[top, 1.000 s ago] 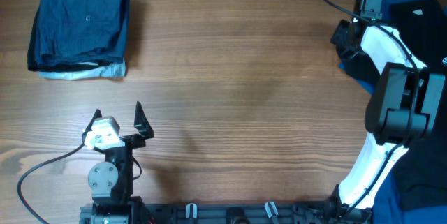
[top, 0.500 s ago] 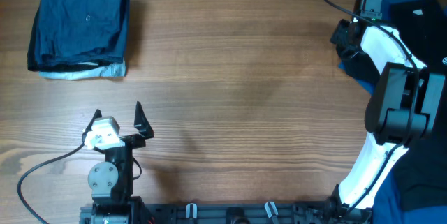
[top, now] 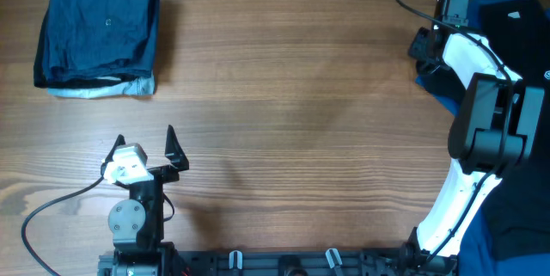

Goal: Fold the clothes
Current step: 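Drag the black polo leftward to the table center with the right gripper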

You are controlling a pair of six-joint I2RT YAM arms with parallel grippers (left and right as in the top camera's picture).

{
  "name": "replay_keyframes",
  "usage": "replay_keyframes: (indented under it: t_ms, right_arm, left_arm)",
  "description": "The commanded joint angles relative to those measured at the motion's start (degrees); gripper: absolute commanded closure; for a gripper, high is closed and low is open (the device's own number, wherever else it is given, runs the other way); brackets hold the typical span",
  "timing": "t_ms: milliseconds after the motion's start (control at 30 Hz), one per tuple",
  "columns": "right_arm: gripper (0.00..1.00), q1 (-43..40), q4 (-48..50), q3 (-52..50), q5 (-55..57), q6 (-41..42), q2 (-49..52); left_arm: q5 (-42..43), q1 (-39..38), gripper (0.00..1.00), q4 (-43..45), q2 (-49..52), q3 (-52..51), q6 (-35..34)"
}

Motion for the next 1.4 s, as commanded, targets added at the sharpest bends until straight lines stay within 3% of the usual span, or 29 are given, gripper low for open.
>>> replay_keyframes:
  t_ms: [0, 267, 467, 567, 867, 1100, 1200, 1233, 1300, 1367]
  right_arm:
    - [0.96, 0.1, -0.9, 1.3, 0.3, -3.1, -6.6]
    - [0.96, 0.2, -4.6, 1.3, 2.1, -9.0, -26.2]
    - [0.96, 5.3, -8.4, 1.3, -20.3, -11.6, -33.5]
    - [0.96, 13.7, -8.3, 1.2, -31.0, -8.3, -31.9]
    - [0.96, 46.3, 4.9, 1.2, -31.2, -0.5, -11.2]
    - [0.96, 55.0, 6.5, 1.3, -31.2, -1.2, -8.3]
    - [0.54, 54.5, 7.0, 1.3, -31.2, -1.3, -9.7]
    - [0.23, 53.6, 7.4, 1.4, -31.2, -1.3, -10.5]
    - [0.08, 51.6, 7.6, 1.9, -31.2, -2.0, -12.4]
    - [0.04, 49.4, 7.3, 2.4, -31.1, -2.9, -15.0]
  left_arm:
    - [-0.7, -0.3, 0.00, 0.0, -0.2, -0.2, 1.3]
    - [-0.7, -0.3, 0.00, 0.0, -0.2, -0.2, 1.3]
    - [-0.7, -0.3, 0.00, 0.0, -0.2, -0.2, 1.3]
    - [-0.7, -0.3, 0.00, 0.0, -0.2, -0.2, 1.3]
    - [-0.7, -0.3, 0.00, 0.0, -0.2, -0.2, 1.3]
    - [-0.7, -0.3, 0.00, 0.0, -0.2, -0.2, 1.3]
    - [-0.7, -0.3, 0.00, 0.0, -0.2, -0.2, 1.3]
    - [-0.7, -0.3, 0.00, 0.0, -0.2, -0.2, 1.3]
    - [-0.7, -0.3, 0.00, 0.0, -0.2, -0.2, 1.3]
    - [-0.7, -0.3, 0.00, 0.0, -0.2, -0.2, 1.3]
